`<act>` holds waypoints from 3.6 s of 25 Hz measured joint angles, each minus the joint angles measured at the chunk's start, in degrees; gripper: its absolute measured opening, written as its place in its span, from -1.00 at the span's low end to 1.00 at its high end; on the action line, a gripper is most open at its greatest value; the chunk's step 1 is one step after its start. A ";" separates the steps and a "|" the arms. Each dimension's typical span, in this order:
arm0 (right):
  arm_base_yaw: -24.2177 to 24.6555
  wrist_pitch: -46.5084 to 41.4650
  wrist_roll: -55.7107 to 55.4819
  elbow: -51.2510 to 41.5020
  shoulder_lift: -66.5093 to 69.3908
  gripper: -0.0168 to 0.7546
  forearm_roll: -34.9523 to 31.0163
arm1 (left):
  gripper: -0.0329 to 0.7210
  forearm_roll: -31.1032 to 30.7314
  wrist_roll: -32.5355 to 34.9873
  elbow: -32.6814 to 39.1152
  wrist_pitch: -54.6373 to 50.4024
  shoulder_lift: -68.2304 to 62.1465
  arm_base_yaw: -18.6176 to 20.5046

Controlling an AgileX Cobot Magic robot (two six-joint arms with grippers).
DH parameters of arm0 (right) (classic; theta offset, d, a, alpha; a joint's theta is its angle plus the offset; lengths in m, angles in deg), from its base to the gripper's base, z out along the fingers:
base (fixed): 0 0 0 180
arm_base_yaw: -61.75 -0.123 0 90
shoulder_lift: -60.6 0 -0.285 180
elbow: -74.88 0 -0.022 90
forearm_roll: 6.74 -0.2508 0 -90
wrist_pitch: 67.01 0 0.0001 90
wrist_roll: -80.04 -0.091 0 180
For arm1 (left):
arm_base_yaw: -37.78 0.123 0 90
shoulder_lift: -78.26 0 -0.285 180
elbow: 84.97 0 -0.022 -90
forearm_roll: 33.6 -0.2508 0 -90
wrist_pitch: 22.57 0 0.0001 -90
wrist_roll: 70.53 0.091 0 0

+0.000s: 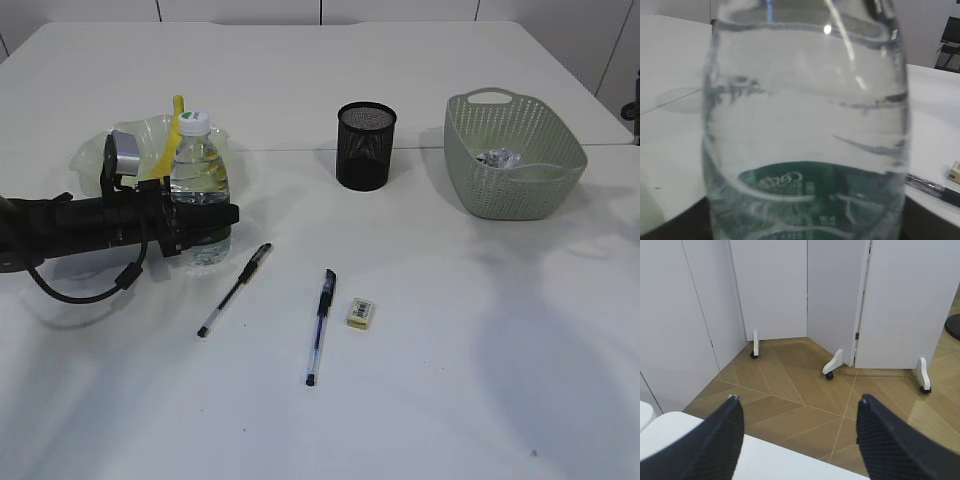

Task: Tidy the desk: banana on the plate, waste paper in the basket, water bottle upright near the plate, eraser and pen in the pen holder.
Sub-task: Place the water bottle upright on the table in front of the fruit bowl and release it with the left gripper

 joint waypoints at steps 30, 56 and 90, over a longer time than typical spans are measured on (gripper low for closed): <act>0.00 0.00 0.00 0.00 0.00 0.41 0.03 | 0.21 -0.32 -0.04 0.00 0.32 0.00 0.00; 0.00 0.00 0.00 0.00 0.00 0.41 0.03 | 0.35 -3.34 -0.70 0.21 4.31 1.41 -0.13; 0.00 0.00 0.69 0.00 0.00 0.41 0.03 | 0.48 -3.94 -3.33 0.43 4.92 5.43 -0.13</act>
